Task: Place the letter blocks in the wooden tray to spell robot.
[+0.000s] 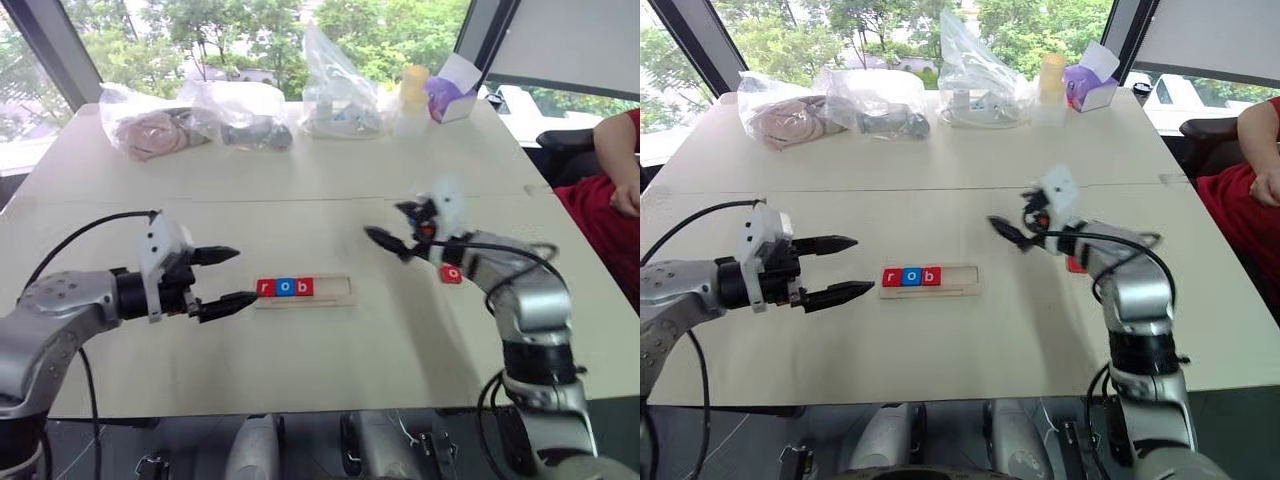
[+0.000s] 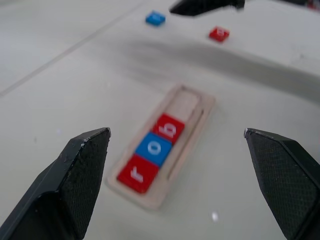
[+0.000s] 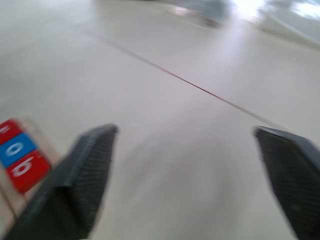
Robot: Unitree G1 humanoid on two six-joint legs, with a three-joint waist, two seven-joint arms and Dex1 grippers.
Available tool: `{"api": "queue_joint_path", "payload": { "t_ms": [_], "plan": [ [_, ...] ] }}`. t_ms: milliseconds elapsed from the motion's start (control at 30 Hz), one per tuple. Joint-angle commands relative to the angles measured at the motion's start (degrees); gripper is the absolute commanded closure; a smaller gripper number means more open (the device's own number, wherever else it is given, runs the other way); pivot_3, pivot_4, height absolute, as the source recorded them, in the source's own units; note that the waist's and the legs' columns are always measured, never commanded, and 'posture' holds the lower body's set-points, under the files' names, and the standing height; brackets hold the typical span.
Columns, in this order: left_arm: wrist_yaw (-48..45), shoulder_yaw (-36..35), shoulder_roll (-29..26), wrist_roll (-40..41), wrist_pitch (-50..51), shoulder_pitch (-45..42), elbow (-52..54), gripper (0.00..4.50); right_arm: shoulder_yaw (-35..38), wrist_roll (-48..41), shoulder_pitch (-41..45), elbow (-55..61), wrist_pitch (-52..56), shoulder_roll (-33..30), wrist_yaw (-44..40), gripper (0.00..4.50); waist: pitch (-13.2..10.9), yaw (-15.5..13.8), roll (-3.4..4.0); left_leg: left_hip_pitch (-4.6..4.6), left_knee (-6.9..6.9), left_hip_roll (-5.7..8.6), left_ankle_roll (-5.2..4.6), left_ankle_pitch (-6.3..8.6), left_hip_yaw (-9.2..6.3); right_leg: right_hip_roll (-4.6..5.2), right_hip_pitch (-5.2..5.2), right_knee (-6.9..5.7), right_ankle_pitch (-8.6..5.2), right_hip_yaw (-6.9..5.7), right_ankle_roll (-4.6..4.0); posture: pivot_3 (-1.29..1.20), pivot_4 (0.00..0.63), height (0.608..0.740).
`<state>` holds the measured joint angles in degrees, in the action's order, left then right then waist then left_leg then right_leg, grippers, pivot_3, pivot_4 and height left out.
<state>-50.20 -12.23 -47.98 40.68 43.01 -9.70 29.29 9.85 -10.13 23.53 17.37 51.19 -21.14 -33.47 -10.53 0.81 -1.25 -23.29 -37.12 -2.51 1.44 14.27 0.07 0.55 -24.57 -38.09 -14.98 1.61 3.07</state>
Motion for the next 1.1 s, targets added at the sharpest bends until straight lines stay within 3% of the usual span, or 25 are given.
{"api": "queue_joint_path", "payload": {
  "t_ms": [33,133,300,600,700,867,1100],
  "plan": [
    [1.6,2.9,1.7,-1.0,-0.8,-2.2,-0.4,0.0,2.4,1.7,-5.6,9.2,5.4,2.6,9.0,0.05,0.0,0.4,0.01,0.03,0.01,-0.01,0.0,0.0,0.03,0.0,0.0,0.0,0.0,0.02,0.0,0.0,0.15,0.74],
    [0.4,7.3,2.4,-4.6,-3.5,-4.0,-2.7,0.0,2.1,5.0,-10.9,12.7,8.1,5.7,17.1,0.05,0.0,0.4,0.02,0.05,0.02,-0.02,0.0,0.0,-0.01,-0.08,0.0,-0.02,-0.01,0.02,-0.01,0.0,0.15,0.74],
    [-1.0,9.9,2.8,-7.7,-6.6,-6.6,-6.3,0.0,3.4,6.7,-12.7,11.8,7.1,9.3,24.2,0.05,0.0,0.5,0.03,0.06,-0.01,-0.01,0.02,-0.02,0.05,-0.09,0.0,-0.01,-0.03,0.05,-0.07,0.0,0.15,0.74],
    [-0.2,10.8,3.6,-9.7,-7.6,-5.9,-6.2,0.0,0.4,6.7,-13.7,9.5,10.7,12.6,28.9,0.05,0.0,0.5,0.0,0.02,0.03,0.02,0.02,-0.01,0.02,-0.05,0.0,0.01,-0.07,0.05,0.06,0.0,0.15,0.74],
    [-0.1,11.2,3.9,-10.4,-7.9,-5.7,-6.3,0.0,-0.2,7.1,-13.4,7.3,9.2,12.9,29.9,0.91,0.0,0.6,0.0,0.07,0.02,0.01,0.02,-0.02,0.01,-0.06,0.04,0.01,-0.08,0.05,0.01,0.0,0.15,0.74],
    [-0.3,11.2,4.2,-11.0,-7.8,-5.3,-5.9,0.0,-0.2,6.2,-13.0,6.4,8.3,12.7,29.9,3.33,0.1,0.4,-0.07,0.12,-0.02,0.02,0.02,-0.02,0.02,-0.04,0.12,0.02,-0.15,0.06,-0.13,0.0,0.15,0.74],
    [-1.6,10.8,3.2,-11.7,-8.2,-4.8,-6.5,0.0,-3.9,3.0,-16.4,15.3,8.7,12.0,25.6,3.33,0.1,0.4,-0.07,0.1,0.02,0.02,0.02,-0.02,-0.01,-0.03,0.12,0.02,-0.14,0.05,-0.05,0.0,0.15,0.74]
  ]
}}
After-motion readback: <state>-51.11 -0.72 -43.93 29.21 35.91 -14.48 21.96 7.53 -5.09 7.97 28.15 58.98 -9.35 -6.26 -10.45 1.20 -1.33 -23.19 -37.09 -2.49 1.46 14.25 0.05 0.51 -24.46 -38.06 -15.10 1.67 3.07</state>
